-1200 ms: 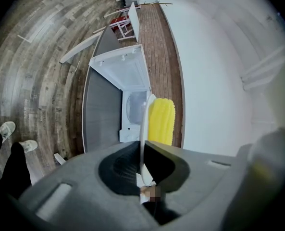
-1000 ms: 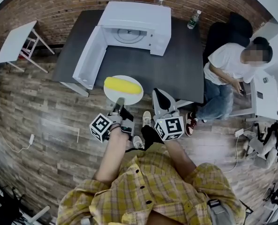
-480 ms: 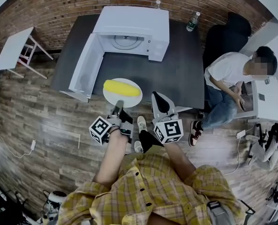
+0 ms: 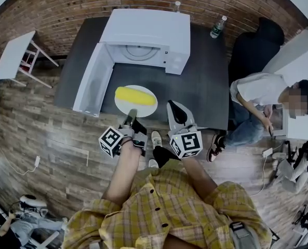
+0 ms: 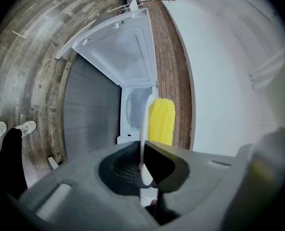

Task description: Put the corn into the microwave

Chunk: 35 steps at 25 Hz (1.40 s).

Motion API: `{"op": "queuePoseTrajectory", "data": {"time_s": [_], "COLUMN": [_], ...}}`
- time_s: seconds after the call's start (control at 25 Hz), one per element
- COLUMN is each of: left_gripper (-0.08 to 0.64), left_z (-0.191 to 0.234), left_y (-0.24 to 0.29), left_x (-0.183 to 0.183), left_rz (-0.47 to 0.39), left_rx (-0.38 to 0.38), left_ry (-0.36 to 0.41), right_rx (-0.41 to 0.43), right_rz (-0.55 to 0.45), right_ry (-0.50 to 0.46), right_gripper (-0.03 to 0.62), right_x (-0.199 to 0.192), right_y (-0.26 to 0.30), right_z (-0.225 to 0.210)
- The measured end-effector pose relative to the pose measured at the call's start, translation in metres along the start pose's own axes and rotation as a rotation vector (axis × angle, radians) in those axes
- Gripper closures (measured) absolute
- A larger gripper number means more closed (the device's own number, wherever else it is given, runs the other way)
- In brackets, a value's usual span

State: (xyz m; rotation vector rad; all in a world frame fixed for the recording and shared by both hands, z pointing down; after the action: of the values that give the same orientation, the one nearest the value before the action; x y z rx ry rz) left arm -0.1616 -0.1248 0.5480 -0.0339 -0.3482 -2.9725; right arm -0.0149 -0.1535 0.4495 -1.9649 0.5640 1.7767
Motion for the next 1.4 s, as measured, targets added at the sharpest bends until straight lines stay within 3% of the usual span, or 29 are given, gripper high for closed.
{"op": "queuePoseTrajectory", "data": {"time_s": [0.76,1.4], "left_gripper": [0.541,0.54], "left_z": [0.006,0.035], "left_y": [0.119,0.198], "left_x": [0.032,0.058], "left_rz": [-0.003,-0.022], "left_rx": [0.041,0.103], "left_ry": [0.005,0.025], "right_rx": [0.008,0.019], "right_rz": [0.038,0.057], "right_ry": [0.028,0.034], "right_gripper": [0.589,0.591], "right_x": [-0.025,-0.036], "right_y": [0.085,0.129], "right_z": [-0.048,-0.075]}}
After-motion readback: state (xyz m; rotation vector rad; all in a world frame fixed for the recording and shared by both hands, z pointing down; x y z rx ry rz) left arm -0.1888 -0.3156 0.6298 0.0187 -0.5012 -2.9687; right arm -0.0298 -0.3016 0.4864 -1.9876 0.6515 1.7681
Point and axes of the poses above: the fingertips, and each gripper's own axes: y forward along the fingers, z to its left, x out of its top, the point moved 1 cm from there along -y, backward along the fingers, and after that the axes turned 6 degrees about -z, right-handed, at the moved point
